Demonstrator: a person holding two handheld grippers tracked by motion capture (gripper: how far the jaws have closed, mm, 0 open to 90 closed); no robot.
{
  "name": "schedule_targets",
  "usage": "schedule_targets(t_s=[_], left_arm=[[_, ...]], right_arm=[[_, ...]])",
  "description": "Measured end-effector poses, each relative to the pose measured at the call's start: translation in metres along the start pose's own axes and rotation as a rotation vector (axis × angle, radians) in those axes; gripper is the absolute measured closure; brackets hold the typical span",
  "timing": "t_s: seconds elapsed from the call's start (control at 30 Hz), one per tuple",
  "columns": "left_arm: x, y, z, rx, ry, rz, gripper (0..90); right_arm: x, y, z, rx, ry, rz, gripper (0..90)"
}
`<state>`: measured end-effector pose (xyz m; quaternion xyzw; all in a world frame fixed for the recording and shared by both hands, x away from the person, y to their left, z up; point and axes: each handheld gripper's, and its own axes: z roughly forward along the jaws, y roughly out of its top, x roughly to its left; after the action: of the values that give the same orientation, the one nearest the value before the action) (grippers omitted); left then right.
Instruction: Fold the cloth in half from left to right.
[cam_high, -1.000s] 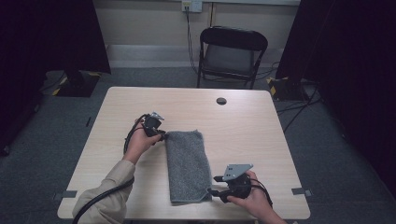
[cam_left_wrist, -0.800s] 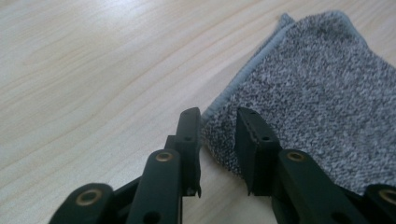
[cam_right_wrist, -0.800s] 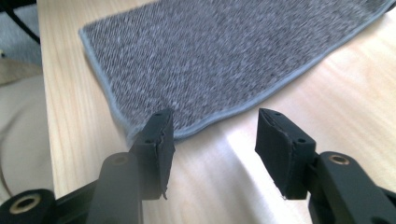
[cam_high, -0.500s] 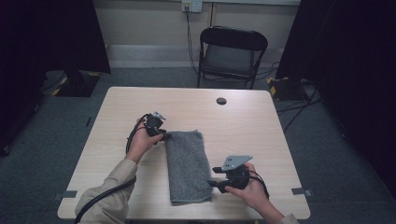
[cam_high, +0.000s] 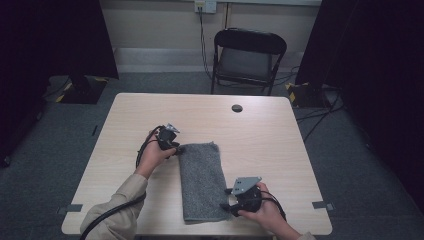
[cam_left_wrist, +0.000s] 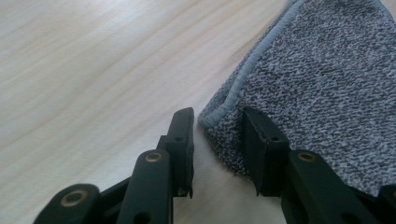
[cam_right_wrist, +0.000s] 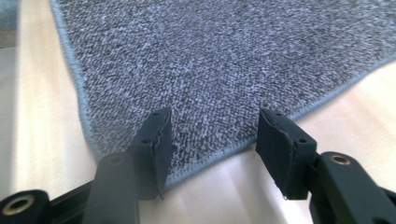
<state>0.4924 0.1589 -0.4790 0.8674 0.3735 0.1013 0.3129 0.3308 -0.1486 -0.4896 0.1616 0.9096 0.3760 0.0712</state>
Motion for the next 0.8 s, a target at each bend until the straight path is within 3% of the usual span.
schedule_targets(t_s=[0.07, 0.13, 0.2, 0.33, 0.4, 0.47, 0.53, 0.63, 0.8], left_arm=[[-0.006, 0.000, 0.000, 0.002, -0.011, 0.023, 64.2], [-0.012, 0.000, 0.000, -0.003, -0.009, 0.036, 61.5], [-0.014, 0.001, -0.001, -0.015, -0.014, 0.043, 59.4], [-0.015, 0.001, -0.002, -0.032, -0.017, 0.033, 55.8], [-0.014, 0.000, -0.002, -0.035, -0.024, 0.030, 51.6], [-0.013, 0.000, -0.001, -0.042, -0.033, 0.010, 43.0], [-0.013, -0.001, 0.000, -0.027, -0.041, 0.031, 34.8], [-0.012, -0.003, 0.000, -0.062, -0.049, 0.042, 26.4], [-0.012, -0.008, -0.004, -0.050, -0.060, 0.049, 26.4]], right_arm=[[0.007, -0.002, -0.003, 0.007, 0.025, -0.004, 45.2], [0.013, -0.002, -0.007, 0.024, 0.019, -0.018, 43.2], [0.012, 0.000, -0.011, 0.006, 0.017, -0.006, 42.3], [-0.008, 0.004, -0.016, -0.065, -0.018, 0.084, 40.3], [-0.018, 0.007, -0.015, -0.078, -0.037, 0.106, 38.4], [-0.028, 0.010, -0.012, -0.080, -0.063, 0.111, 35.7], [-0.038, 0.013, -0.007, -0.072, -0.088, 0.107, 31.8], [-0.051, 0.018, 0.003, -0.067, -0.107, 0.137, 28.3], [-0.068, 0.026, 0.016, -0.037, -0.149, 0.135, 27.4]])
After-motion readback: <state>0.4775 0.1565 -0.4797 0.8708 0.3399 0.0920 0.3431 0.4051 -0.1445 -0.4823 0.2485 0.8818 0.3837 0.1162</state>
